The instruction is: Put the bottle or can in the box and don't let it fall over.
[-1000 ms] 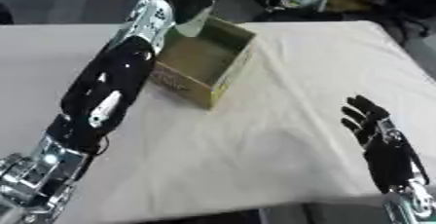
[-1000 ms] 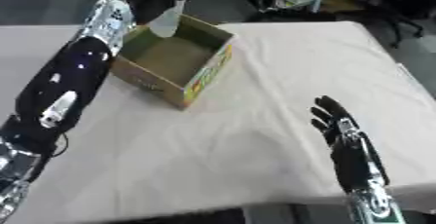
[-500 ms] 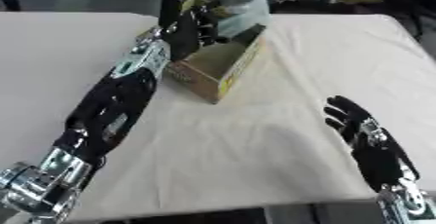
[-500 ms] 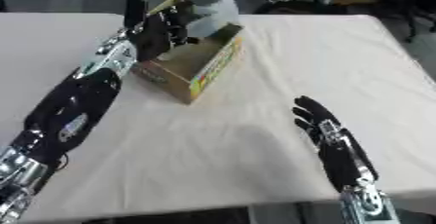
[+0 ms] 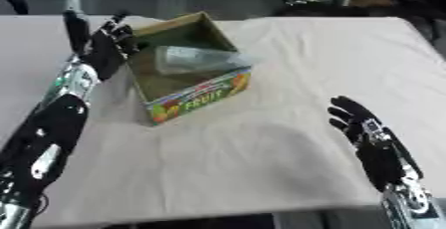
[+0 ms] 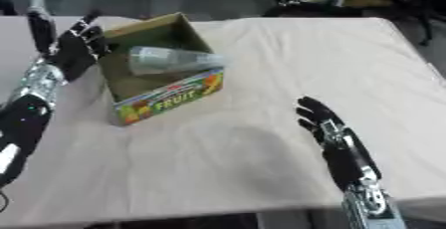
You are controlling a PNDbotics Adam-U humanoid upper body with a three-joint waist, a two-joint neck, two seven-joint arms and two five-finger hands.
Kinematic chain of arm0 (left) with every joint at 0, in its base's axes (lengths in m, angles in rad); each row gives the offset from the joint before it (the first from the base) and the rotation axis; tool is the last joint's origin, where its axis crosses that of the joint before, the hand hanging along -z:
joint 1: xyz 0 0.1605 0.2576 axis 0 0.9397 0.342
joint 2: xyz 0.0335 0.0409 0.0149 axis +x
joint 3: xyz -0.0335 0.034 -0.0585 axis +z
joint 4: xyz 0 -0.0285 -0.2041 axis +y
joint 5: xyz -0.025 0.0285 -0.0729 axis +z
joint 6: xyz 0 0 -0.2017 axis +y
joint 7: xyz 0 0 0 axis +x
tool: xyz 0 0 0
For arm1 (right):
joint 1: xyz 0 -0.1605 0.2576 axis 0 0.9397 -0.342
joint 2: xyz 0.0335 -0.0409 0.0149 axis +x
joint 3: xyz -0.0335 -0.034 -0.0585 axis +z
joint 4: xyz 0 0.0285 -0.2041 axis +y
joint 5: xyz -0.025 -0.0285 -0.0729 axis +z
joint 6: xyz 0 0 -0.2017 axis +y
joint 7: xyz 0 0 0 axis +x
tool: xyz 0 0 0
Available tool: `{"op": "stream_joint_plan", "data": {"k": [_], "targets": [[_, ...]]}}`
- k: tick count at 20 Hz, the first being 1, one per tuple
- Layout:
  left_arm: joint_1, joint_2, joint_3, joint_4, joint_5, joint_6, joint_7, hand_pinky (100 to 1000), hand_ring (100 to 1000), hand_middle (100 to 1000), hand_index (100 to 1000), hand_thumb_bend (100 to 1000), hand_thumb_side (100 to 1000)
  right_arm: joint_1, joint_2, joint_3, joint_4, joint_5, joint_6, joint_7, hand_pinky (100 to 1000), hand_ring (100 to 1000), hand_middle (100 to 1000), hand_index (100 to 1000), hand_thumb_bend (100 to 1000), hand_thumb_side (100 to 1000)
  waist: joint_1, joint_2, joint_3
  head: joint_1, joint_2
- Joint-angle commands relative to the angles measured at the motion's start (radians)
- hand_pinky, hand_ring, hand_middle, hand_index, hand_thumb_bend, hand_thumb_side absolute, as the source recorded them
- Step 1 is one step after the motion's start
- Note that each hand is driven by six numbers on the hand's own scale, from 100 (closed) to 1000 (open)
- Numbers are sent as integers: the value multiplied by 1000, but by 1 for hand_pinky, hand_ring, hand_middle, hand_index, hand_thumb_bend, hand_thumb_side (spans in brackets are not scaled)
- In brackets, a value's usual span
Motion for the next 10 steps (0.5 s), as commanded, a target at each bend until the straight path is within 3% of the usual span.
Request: {"op": "stream_joint_plan", "data": {"k": [1,6,10], "targets": [[60,73,54,-213,61,-71,25,582,328,356,954,618,1000,1,-32,-17,-18,0,-4,-14,947,946,915,923,100,908,8,-20,17,-22,-2],[231,62,117,-461,11,-161,55,588,344,360,951,591,1000,23,-56,-35,-16,1,-9,-31,947,945,915,922,100,905,19,-32,67,-48,-2],[341,-12,159,-549,-163,-187,94,604,355,361,942,540,1000,39,-70,-52,-22,-15,-16,-52,946,943,912,922,100,897,27,-42,100,-50,-2]]}}
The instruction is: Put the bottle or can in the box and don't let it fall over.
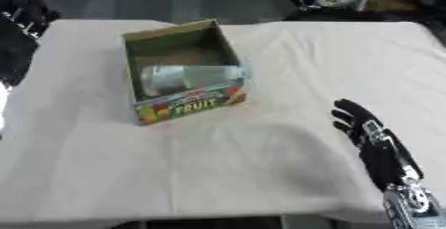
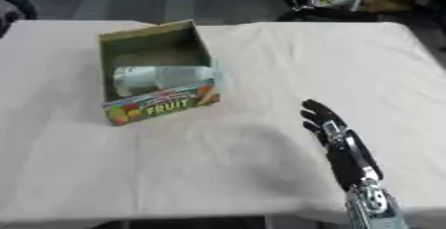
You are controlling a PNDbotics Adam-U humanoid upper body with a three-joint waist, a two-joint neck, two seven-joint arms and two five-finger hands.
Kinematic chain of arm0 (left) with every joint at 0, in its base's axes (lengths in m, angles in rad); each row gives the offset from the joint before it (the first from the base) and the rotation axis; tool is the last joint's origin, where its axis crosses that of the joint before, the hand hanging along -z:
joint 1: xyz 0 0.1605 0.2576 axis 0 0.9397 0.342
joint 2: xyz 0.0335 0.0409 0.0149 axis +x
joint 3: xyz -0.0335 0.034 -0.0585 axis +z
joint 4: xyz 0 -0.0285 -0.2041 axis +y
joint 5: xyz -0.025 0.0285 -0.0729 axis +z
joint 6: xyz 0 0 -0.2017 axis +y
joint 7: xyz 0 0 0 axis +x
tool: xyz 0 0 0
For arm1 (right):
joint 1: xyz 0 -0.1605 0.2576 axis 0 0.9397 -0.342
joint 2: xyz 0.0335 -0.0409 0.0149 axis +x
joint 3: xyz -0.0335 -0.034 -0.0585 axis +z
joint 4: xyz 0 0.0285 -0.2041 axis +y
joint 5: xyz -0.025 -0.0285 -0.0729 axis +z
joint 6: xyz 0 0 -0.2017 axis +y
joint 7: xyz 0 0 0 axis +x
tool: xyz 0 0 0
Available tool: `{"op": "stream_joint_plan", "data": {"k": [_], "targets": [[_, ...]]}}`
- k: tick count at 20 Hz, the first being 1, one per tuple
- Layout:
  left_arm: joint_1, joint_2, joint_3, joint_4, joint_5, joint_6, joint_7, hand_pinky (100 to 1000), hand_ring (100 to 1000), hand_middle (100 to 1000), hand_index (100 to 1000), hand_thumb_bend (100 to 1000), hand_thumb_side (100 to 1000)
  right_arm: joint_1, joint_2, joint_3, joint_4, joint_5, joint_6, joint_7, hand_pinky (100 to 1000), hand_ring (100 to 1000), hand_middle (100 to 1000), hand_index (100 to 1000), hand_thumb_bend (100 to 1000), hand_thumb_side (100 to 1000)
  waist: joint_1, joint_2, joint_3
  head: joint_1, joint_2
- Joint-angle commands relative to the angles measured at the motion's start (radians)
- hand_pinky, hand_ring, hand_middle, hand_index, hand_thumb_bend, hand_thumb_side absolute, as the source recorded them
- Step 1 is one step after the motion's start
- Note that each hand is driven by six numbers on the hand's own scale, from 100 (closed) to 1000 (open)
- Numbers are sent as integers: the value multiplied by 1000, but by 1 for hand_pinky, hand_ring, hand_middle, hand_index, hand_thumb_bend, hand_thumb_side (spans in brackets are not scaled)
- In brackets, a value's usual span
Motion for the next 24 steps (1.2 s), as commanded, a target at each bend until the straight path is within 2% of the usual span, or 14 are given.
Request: {"op": "stream_joint_plan", "data": {"k": [1,5,8,14,24], "targets": [[40,-49,40,-68,-156,-14,33,608,357,362,941,527,1000,0,-27,-20,-23,-16,-5,-21,946,943,912,922,100,896,6,-19,10,-2,-2],[81,-175,47,-68,-376,19,75,610,354,365,940,501,1000,6,-32,-37,-28,-29,-9,-48,944,940,910,922,100,887,10,-27,23,12,-2],[86,-242,34,-48,-437,58,82,632,352,365,940,496,1000,8,-33,-45,-32,-33,-11,-62,944,940,909,924,100,884,10,-30,24,13,-2],[84,-282,2,-23,-468,99,58,637,351,365,938,489,1000,7,-35,-49,-39,-40,-14,-81,943,938,906,926,100,877,9,-30,23,2,-2],[78,-296,-21,2,-478,132,48,642,349,364,926,483,1000,8,-38,-49,-40,-46,-15,-93,943,936,904,928,100,876,7,-27,25,-20,-2]]}}
